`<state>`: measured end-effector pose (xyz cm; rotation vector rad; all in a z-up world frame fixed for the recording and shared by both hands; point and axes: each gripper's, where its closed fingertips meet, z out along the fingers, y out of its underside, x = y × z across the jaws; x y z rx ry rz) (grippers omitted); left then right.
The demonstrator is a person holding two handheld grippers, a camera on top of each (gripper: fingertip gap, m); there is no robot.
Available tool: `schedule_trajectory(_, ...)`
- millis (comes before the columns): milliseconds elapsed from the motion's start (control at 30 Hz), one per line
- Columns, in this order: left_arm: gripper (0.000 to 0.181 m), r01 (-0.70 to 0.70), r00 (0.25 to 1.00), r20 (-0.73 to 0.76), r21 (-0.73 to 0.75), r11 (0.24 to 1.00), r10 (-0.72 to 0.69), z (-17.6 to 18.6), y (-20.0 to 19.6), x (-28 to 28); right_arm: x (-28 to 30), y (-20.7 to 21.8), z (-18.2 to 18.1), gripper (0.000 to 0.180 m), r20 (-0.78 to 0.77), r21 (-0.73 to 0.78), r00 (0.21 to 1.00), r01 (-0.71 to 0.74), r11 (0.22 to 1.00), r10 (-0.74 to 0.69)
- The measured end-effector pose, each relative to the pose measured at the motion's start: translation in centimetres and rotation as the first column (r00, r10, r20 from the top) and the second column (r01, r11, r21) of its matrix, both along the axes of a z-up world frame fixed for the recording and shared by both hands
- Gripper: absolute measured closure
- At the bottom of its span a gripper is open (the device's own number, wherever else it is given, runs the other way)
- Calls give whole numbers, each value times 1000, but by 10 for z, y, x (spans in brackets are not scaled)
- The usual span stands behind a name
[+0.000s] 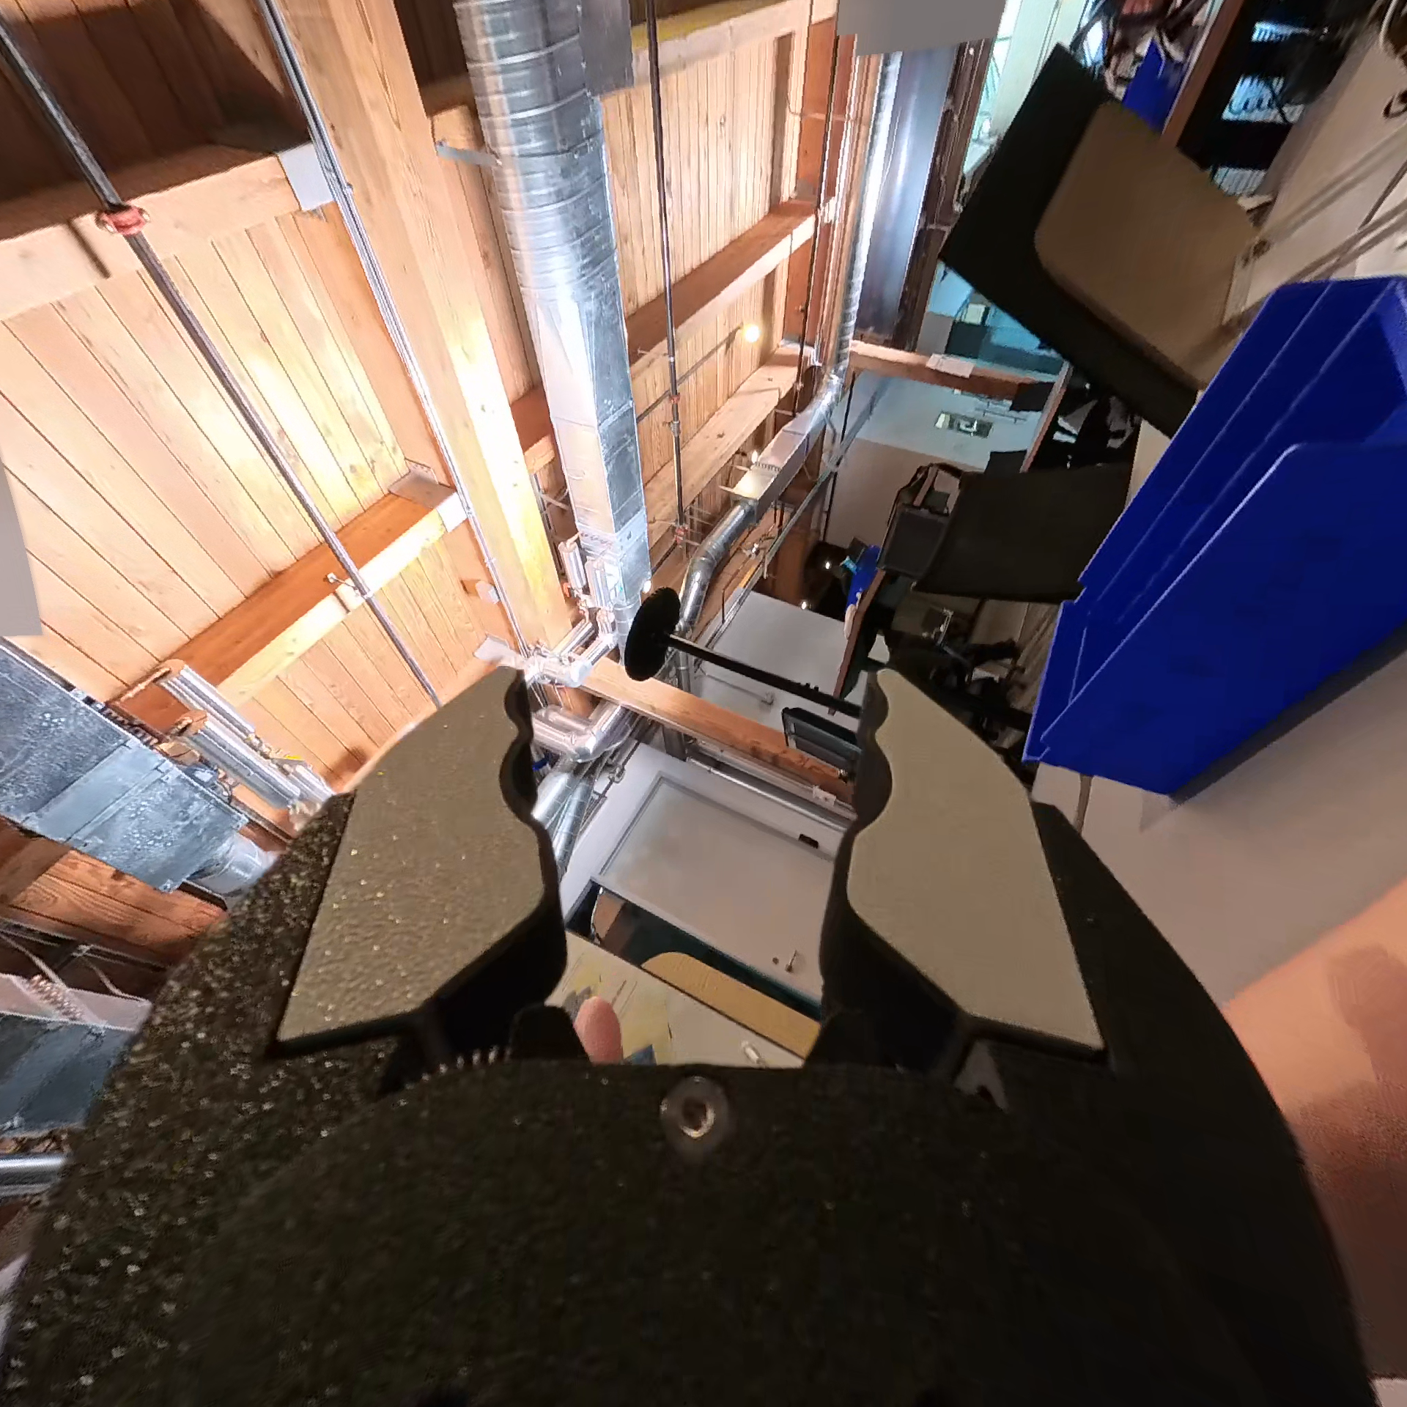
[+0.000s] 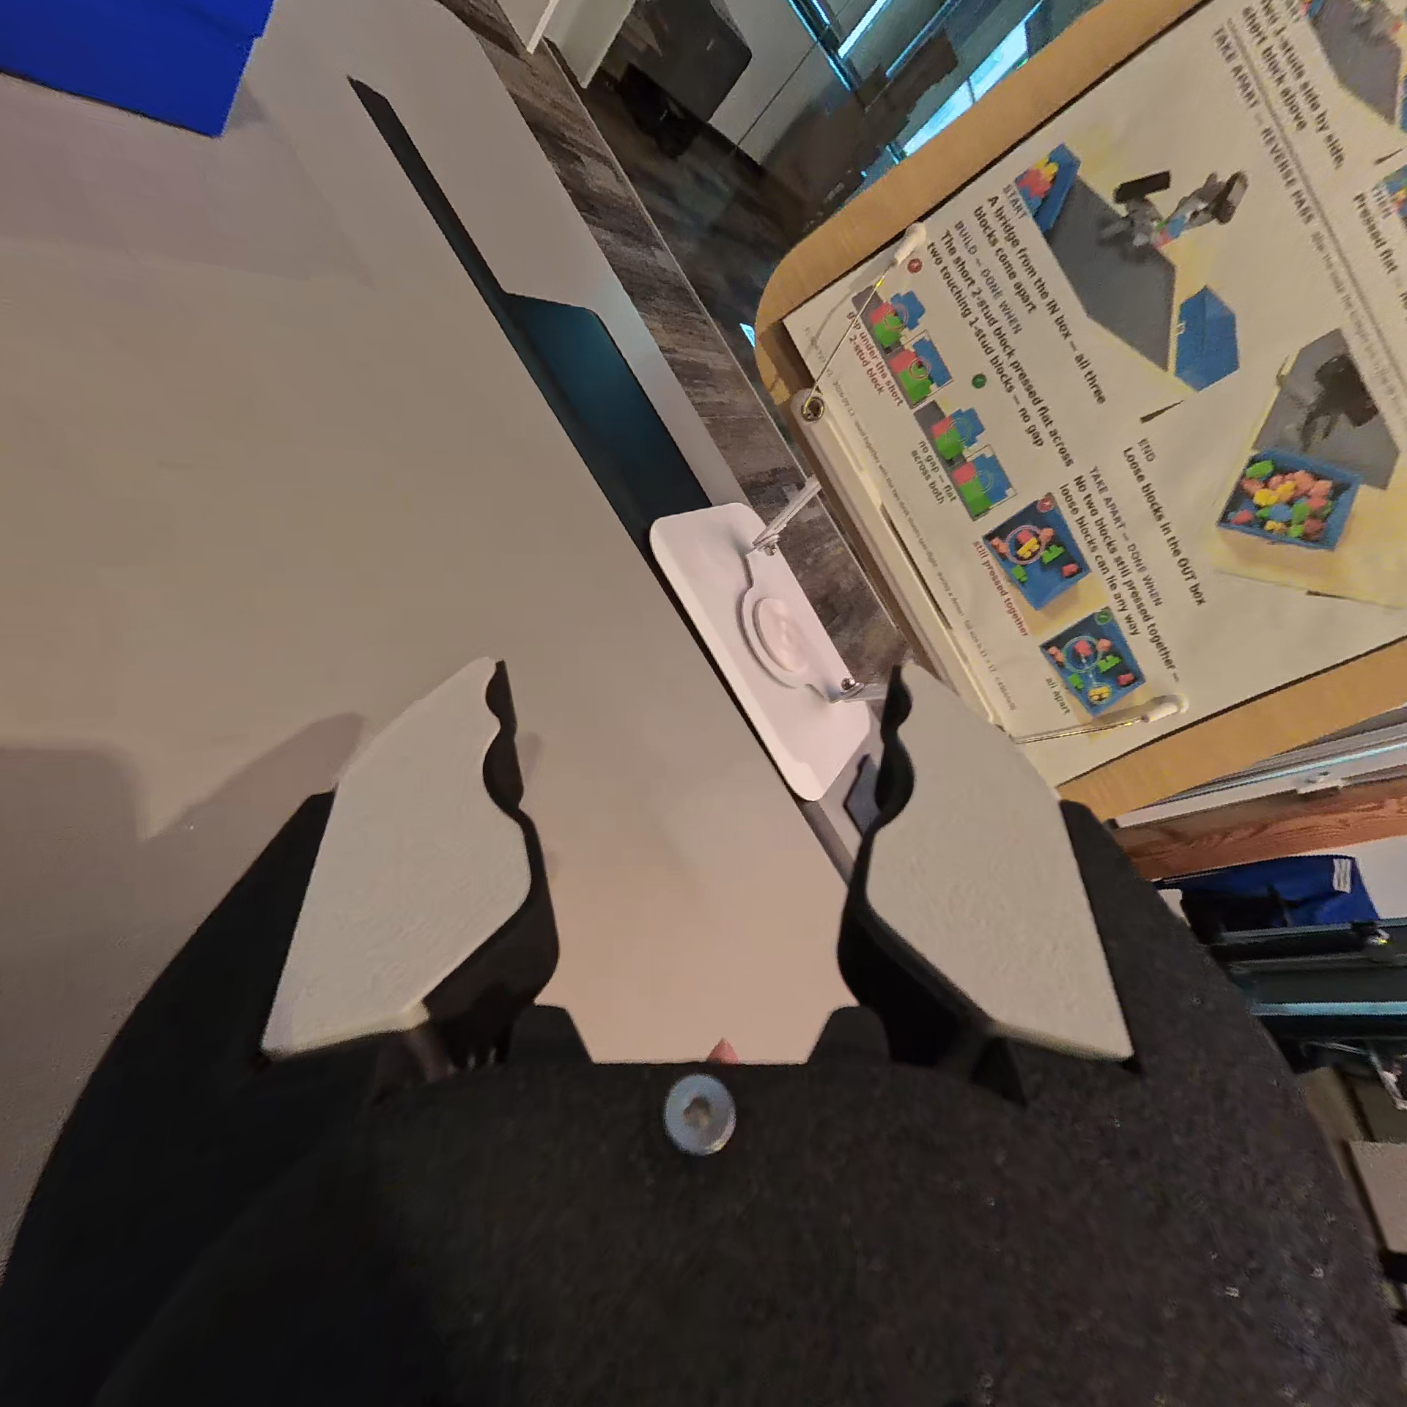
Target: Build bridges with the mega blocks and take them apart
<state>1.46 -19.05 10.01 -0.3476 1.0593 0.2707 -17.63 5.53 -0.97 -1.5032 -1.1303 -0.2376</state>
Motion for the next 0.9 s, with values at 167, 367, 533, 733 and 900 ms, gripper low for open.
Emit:
schedule_trajectory(167, 99, -67, 998, 19, -26, 997, 67, 3, 16, -6, -2, -3, 6, 88, 10, 36, 1000, -6, 999, 5)
schedule_trajectory(367, 100, -100, 994, 39, -21, 995, 100, 9, 24, -13, -2, -4, 8, 88, 10, 47, 1000, -13, 999, 13)
schedule_trajectory(533, 101, -107, 993, 37, -53, 993, 109, 6, 31, -14, -3, -5, 9, 88, 5, 44, 1000, -20, 999, 20)
schedule_trajectory(733, 102, -105, 993, 42, -40, 994, 106, 11, 22, -13, -4, -5, 6, 88, 12, 36, 1000, -27, 999, 26)
schedule_trajectory(900, 103, -50, 998, 38, -62, 997, 53, 11, -2, -4, -4, -4, 4, 88, 8, 23, 999, -31, 999, 31)
